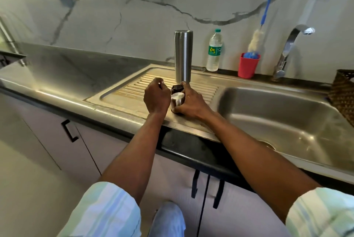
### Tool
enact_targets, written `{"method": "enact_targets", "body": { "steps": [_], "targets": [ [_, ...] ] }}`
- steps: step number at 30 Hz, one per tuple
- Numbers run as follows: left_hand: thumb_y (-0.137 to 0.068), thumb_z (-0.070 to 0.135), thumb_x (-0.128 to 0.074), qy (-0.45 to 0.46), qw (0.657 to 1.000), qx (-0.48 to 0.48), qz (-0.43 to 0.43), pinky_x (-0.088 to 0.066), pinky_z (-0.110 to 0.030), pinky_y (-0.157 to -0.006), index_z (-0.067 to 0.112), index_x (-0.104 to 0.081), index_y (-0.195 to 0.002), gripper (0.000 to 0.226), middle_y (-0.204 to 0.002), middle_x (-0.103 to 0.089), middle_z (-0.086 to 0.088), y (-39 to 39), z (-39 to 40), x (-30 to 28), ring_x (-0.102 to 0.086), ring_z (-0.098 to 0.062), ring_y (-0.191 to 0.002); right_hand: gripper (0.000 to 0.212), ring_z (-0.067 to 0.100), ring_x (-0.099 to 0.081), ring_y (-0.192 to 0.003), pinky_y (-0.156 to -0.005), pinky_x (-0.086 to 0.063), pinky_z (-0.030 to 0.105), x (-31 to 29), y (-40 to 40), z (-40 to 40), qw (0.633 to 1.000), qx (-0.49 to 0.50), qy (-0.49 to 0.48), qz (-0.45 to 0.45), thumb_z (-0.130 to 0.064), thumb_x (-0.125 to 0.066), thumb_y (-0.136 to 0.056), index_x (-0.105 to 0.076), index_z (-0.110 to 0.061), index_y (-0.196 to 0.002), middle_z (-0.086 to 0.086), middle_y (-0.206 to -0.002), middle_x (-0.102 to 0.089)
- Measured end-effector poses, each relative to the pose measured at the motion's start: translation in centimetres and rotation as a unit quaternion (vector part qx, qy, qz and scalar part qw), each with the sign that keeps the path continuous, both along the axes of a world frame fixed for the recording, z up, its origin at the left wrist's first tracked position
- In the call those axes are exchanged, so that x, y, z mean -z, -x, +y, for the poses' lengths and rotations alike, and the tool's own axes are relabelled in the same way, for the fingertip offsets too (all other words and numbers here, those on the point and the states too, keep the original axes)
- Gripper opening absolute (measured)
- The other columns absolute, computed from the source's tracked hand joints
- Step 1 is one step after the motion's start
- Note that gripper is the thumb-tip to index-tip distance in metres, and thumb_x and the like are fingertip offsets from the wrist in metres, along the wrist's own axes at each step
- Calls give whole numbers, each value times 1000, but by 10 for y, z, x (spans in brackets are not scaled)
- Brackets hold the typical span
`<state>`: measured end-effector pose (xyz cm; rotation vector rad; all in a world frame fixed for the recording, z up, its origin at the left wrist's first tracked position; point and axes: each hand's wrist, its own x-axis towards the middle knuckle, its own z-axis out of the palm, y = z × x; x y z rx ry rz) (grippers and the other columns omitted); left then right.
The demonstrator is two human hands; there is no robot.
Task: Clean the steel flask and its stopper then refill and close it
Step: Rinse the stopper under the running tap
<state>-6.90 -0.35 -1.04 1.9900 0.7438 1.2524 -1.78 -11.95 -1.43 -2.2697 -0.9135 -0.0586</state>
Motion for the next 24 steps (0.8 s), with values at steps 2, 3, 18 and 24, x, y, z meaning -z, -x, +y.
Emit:
{"method": "enact_targets", "body": {
  "steps": [2,3,18,24],
  "targets": [
    [-95,15,-52,1,1000,2,8,-36,-26,-71,12,-72,-107,23,-102,-74,-9,-2,1,1,-66,-28,-96,101,28,-53,-123,-104,-43,44,6,-3,0,1000,-6,9,-1,-50,-74,-60,-29,-27,-147,4,-140,-53],
    [-95,14,-52,0,1000,2,12,-37,-26,-72,12,-72,-108,23,-103,-74,-9,-2,1,1,-66,-28,-97,100,27,-53,-124,-105,-42,45,6,-3,1,1000,-7,16,-5,-55,-71,-60,-30,-27,-146,3,-140,-53],
    [-96,13,-54,92,995,19,-14,-40,-26,-74,9,-73,-107,22,-104,-74,-9,-4,5,-2,-67,-24,-97,53,10,-48,-105,-73,-38,13,-56,-45,7,991,-85,101,34,3,-60,-88,-58,-23,-135,5,-139,-53],
    [-97,15,-54,86,996,27,-4,-44,-27,-76,9,-73,-107,23,-105,-74,-10,-5,5,-2,-67,-24,-97,56,19,-53,-120,-86,-40,23,-46,-57,15,989,-94,99,65,-6,-69,-86,-54,-21,-138,3,-137,-55]
  ]
}}
